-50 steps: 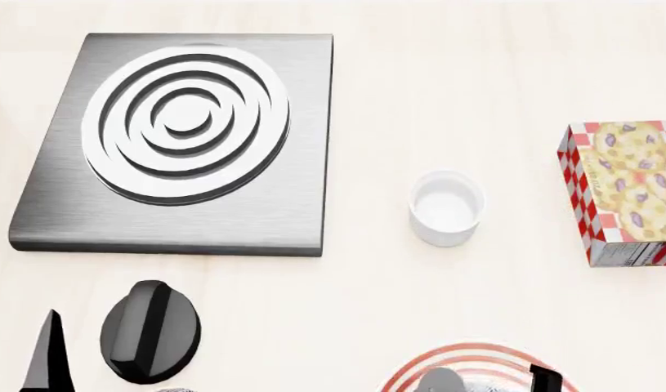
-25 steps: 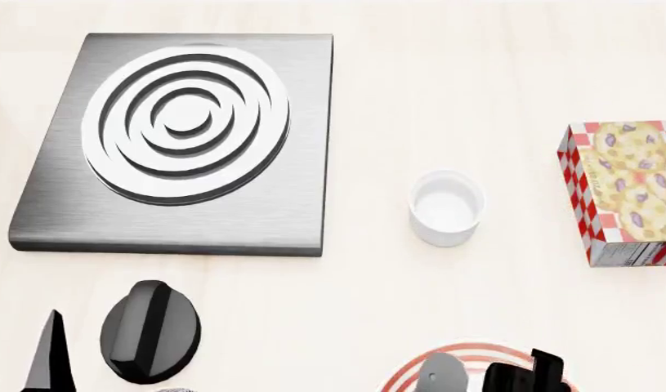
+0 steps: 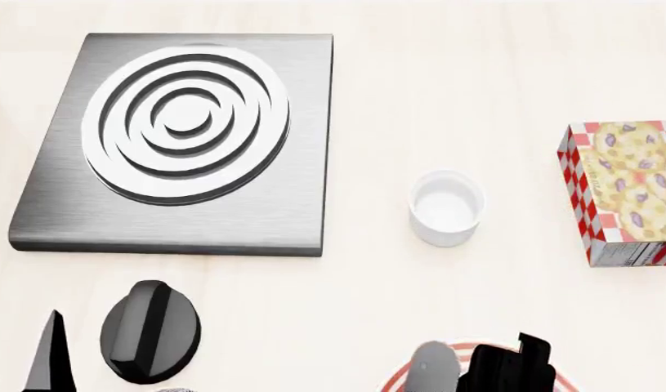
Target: Pick the akita bowl on the ramekin and place it on the plate.
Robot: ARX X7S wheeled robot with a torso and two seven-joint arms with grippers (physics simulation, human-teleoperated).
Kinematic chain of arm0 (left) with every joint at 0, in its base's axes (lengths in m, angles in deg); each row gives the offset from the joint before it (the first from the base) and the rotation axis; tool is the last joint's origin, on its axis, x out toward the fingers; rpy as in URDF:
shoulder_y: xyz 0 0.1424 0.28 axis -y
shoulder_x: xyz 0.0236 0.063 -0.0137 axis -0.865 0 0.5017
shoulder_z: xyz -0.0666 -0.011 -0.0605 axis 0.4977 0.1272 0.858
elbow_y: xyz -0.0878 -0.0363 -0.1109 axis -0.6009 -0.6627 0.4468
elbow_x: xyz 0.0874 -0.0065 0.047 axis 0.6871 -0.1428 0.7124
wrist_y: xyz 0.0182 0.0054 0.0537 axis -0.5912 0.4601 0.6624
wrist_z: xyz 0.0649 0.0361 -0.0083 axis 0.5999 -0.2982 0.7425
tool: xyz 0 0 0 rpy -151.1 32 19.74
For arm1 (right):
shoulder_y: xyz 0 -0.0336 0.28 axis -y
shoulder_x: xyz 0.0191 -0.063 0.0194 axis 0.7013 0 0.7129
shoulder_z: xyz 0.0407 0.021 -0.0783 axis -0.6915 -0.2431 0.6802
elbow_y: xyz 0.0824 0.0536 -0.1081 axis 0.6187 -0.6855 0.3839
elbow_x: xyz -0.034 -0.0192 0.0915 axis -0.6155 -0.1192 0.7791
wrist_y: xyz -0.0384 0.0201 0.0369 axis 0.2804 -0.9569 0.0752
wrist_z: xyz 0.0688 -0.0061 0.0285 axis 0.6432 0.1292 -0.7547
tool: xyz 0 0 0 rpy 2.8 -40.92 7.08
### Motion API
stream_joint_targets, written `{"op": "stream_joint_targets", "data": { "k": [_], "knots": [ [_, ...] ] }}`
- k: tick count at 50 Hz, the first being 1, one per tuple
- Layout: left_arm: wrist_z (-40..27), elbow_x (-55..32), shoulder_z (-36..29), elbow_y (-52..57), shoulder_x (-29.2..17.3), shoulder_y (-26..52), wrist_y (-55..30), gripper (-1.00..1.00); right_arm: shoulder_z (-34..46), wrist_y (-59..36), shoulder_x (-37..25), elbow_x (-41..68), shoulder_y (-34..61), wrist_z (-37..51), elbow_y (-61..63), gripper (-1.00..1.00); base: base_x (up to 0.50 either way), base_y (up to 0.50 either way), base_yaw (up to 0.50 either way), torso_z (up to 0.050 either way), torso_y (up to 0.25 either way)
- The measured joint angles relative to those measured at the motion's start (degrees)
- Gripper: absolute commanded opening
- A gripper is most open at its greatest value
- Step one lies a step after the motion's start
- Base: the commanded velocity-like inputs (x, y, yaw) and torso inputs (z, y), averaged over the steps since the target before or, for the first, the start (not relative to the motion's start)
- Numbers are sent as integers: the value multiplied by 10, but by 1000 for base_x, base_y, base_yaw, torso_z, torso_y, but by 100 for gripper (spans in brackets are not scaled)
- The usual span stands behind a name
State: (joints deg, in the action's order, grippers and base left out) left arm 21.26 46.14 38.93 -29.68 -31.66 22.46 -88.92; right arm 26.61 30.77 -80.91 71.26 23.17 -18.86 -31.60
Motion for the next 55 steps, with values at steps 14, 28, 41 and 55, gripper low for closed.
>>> {"op": "stream_joint_targets", "data": {
  "k": [14, 28, 41, 55],
  "knots": [
    [-1, 0, -2, -1, -1, 0, 2, 100, -9, 39, -2, -2, -7, 8, -2, 100, 0, 0, 0, 0, 0],
    [-3, 0, -4, -2, -3, -1, 4, 100, -34, 112, -10, 17, -21, 23, 2, 100, 0, 0, 0, 0, 0],
    [-4, 1, -6, -1, -4, -3, 6, 100, -90, 211, -38, 70, -25, 77, 24, 100, 0, 0, 0, 0, 0],
    [-5, -3, -8, 0, -6, -4, 7, 100, -135, 346, -65, 41, -65, 216, 17, 100, 0, 0, 0, 0, 0]
  ]
}}
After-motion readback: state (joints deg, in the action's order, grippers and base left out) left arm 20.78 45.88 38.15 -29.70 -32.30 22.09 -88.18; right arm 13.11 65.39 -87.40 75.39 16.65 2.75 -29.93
